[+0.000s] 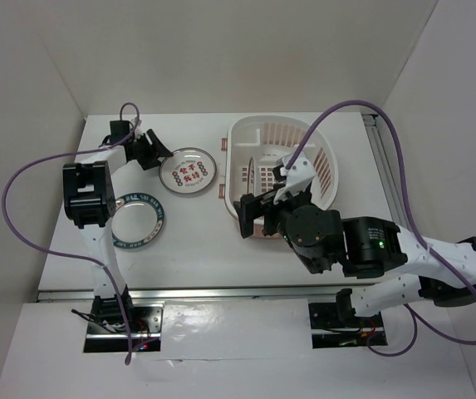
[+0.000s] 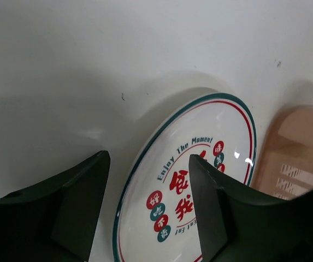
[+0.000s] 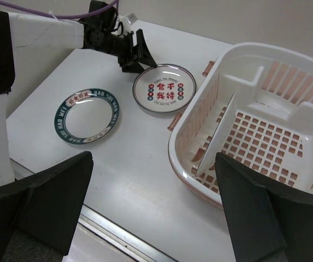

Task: Load the plates into the dish rack

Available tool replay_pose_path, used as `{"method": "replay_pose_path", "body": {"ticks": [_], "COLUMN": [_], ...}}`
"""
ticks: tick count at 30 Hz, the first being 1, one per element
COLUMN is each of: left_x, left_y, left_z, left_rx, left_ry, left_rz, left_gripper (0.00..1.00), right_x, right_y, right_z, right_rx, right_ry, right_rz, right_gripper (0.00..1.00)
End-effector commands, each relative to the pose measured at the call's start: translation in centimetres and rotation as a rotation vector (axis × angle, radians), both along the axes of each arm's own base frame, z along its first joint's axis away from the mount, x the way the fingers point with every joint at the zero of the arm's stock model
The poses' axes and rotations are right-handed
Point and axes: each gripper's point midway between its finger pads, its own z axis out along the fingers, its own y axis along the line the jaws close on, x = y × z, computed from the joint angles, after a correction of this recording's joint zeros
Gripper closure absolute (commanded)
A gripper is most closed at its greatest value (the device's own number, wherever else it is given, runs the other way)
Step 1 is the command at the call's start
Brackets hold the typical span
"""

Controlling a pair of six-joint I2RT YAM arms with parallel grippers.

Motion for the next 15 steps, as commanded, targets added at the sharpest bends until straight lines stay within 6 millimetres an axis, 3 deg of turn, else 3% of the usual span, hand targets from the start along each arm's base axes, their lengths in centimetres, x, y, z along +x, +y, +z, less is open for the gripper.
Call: {"method": "replay_pose_path", "body": {"ticks": [1, 2, 5, 9, 11, 14, 15], "left_x": [-1.6, -1.6, -2.3, -2.5, -2.4, -2.7, -2.8], "left_y": [-1.3, -1.3, -1.4, -1.9, -1.6, -2.1, -2.1], "left_z": [-1.7, -1.7, -2.5, -2.3, -2.5, -3.1, -3.1], "left_rx": [0.020, 0.019, 0.016, 0.017, 0.033, 0.031, 0.031], "left_ry": [0.056, 0.056, 0.080, 0.080, 0.083, 0.102, 0.102], "left_rz": [-0.048, -0.049, -0.049, -0.058, -0.044, -0.054, -0.054], "left_gripper": [0.27, 0.34, 0.34, 0.48, 0.48, 0.62, 0.62], "right_x": [-0.2, -0.2, -0.2, -0.3, -0.3, -0.3, -0.3], "right_y": [0.4, 0.7, 0.7, 0.9, 0.9, 0.8, 0.8], "right_z": [0.3, 0.1, 0.1, 0.0, 0.0, -0.3, -0.3], "right_rx": [0.025, 0.014, 0.014, 0.014, 0.014, 0.022, 0.022], "right_ry": [-0.002, -0.002, -0.002, 0.001, 0.001, 0.005, 0.005], "right_rz": [0.012, 0.012, 0.012, 0.021, 0.021, 0.019, 0.019], "right_gripper": [0.00, 0.00, 0.00, 0.00, 0.00, 0.00, 0.00]}}
